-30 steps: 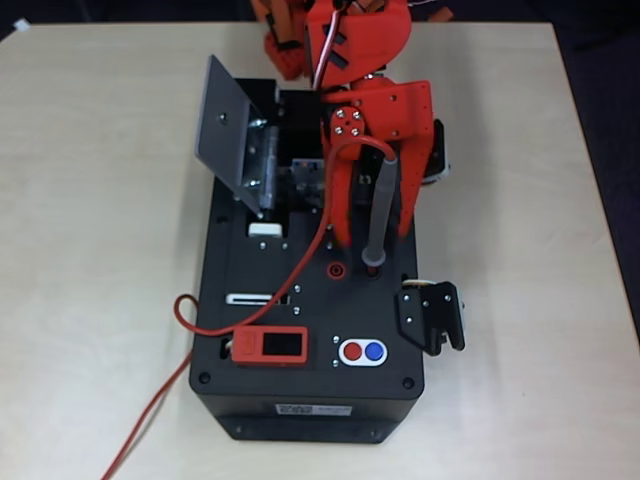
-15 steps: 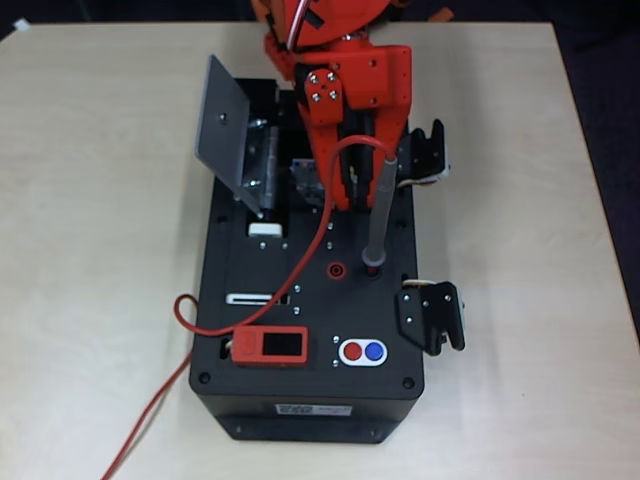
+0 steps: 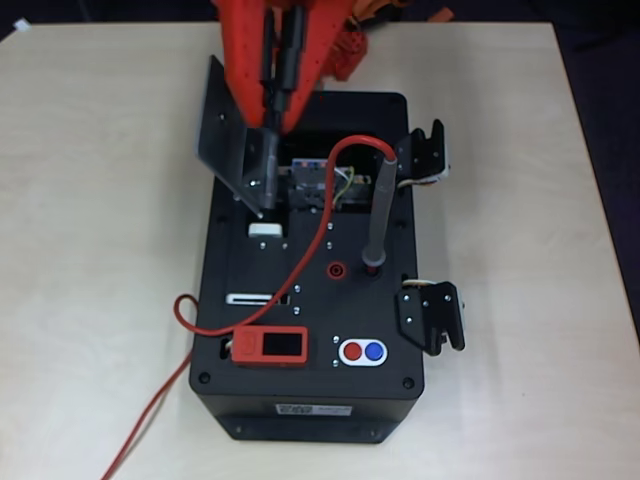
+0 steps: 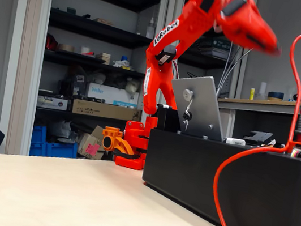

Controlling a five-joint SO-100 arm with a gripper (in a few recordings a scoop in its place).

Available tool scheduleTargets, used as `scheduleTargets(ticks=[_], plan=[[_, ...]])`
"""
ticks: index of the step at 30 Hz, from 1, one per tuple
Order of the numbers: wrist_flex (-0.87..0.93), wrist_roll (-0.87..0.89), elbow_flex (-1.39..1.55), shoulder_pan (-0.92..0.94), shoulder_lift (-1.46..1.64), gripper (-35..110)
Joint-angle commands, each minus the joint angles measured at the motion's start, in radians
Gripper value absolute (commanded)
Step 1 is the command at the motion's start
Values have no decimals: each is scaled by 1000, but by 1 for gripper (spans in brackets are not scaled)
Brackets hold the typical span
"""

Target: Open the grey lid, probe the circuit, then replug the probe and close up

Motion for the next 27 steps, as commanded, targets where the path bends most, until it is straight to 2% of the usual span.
scheduleTargets(ticks=[1,7,16,27], plan=[[43,-149,-172,92,-26,0],[115,-265,-267,201,-58,0],[2,-410,0,339,40,0],[-46,-388,192,477,35,0]])
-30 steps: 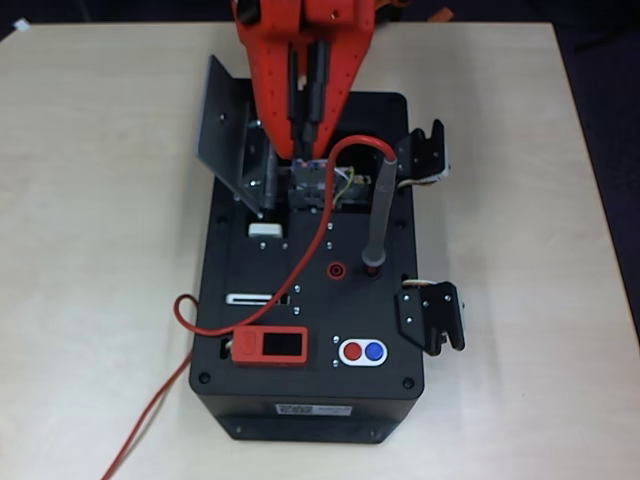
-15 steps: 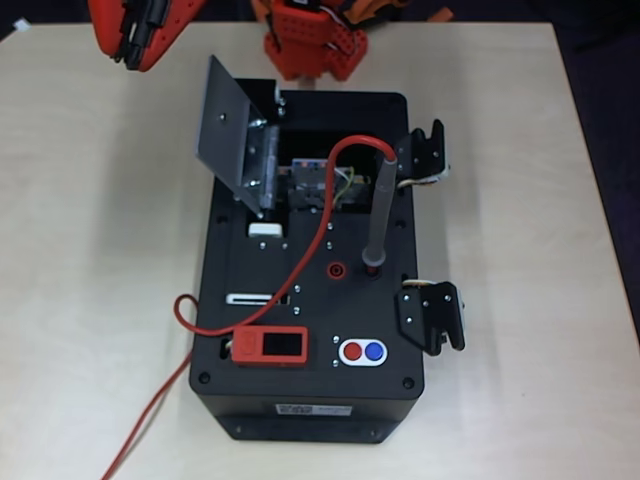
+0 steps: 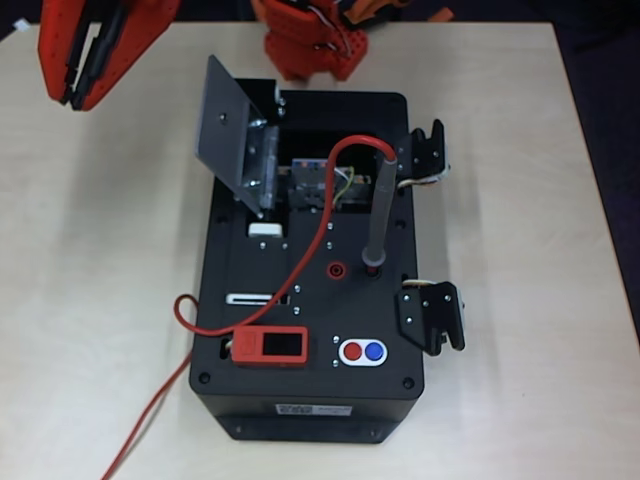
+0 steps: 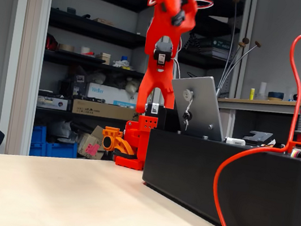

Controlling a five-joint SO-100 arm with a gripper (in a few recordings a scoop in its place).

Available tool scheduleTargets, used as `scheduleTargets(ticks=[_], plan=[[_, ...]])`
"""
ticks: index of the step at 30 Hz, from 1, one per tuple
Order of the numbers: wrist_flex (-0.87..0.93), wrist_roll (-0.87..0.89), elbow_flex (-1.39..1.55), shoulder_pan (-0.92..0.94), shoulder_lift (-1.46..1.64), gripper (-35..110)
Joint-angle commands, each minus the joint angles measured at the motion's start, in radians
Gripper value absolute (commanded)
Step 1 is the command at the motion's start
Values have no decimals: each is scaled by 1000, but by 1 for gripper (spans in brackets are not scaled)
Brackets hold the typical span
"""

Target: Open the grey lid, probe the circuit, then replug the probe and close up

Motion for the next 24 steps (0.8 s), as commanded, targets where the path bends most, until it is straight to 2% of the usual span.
scheduleTargets(ticks=[1,10,24], plan=[[-12,32,60,54,31,0],[-38,133,273,86,35,0],[72,359,394,-69,66,0]])
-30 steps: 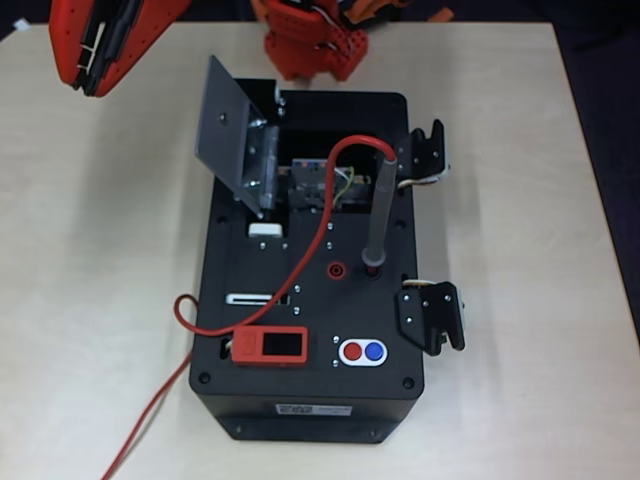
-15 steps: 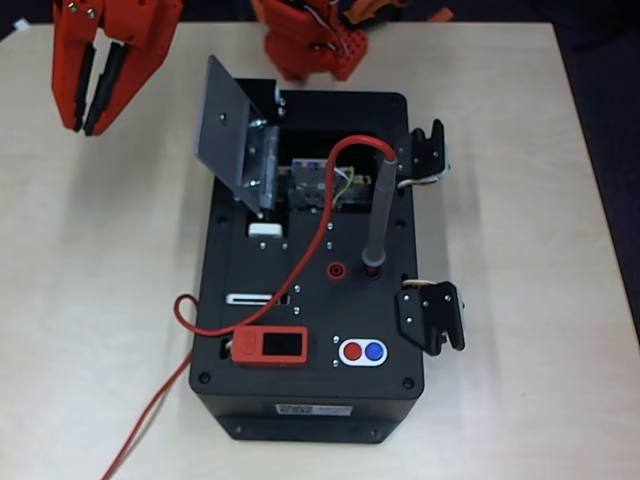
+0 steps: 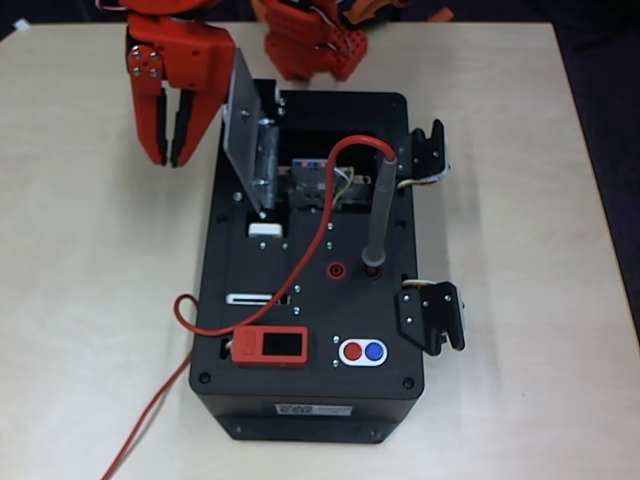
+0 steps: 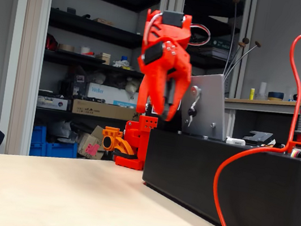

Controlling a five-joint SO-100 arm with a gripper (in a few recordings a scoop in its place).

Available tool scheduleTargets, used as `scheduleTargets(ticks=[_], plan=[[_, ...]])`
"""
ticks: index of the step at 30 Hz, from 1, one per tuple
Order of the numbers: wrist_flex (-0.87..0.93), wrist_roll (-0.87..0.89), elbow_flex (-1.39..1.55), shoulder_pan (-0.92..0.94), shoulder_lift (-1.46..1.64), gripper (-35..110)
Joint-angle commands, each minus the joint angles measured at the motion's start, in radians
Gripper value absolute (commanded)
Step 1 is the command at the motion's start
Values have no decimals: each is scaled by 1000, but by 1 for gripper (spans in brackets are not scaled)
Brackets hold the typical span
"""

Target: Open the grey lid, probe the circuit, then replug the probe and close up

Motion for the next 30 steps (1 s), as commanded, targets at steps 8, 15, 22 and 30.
scheduleTargets(ticks=[8,15,22,30], plan=[[44,78,6,-52,51,0],[75,135,5,-107,67,0],[126,278,-2,-242,120,0],[198,442,-77,-391,149,0]])
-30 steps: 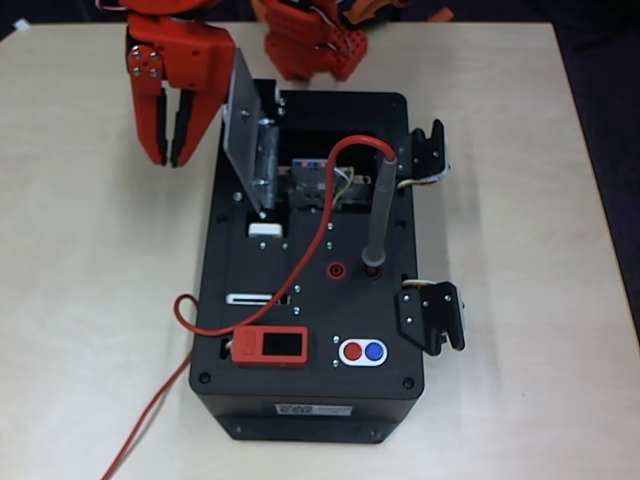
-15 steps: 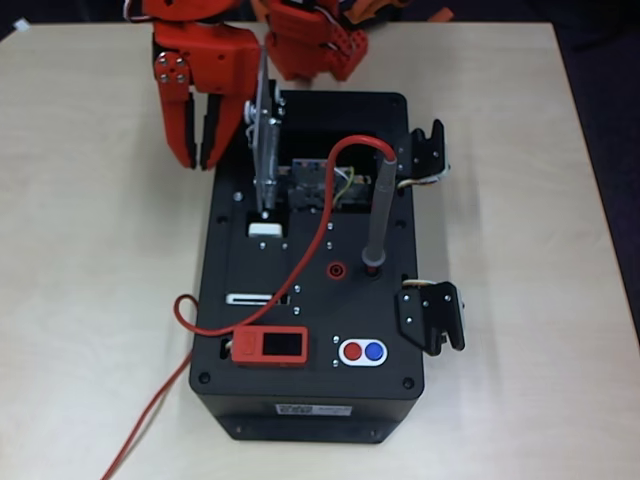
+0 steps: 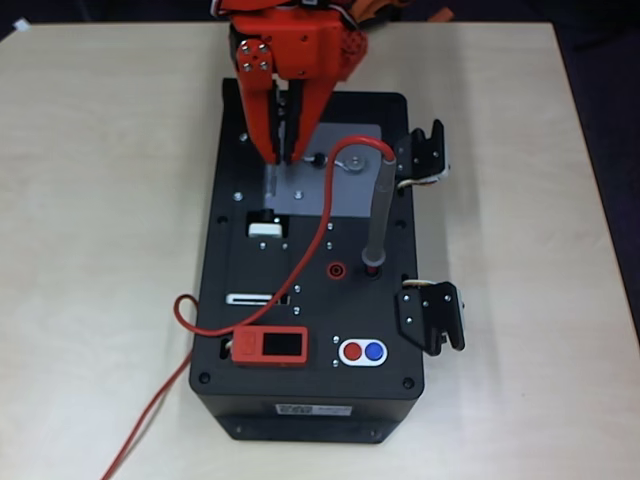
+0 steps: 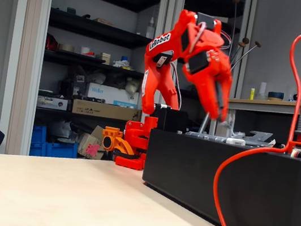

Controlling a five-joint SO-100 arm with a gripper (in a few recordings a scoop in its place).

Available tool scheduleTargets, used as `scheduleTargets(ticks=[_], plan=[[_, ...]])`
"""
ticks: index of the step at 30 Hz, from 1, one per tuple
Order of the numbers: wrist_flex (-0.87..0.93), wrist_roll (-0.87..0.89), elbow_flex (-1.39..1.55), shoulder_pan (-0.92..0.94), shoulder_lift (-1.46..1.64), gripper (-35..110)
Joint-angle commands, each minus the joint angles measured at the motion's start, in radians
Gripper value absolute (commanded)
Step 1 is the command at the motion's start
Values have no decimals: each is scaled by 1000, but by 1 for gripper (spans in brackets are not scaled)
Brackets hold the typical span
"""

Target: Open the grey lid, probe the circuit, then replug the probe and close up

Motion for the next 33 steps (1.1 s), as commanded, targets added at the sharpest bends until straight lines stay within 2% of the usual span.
scheduleTargets(ticks=[1,13,27,33], plan=[[31,51,-55,-26,46,0],[-115,12,-43,-60,103,0],[-387,405,193,-196,333,0],[-627,531,430,-221,529,0]])
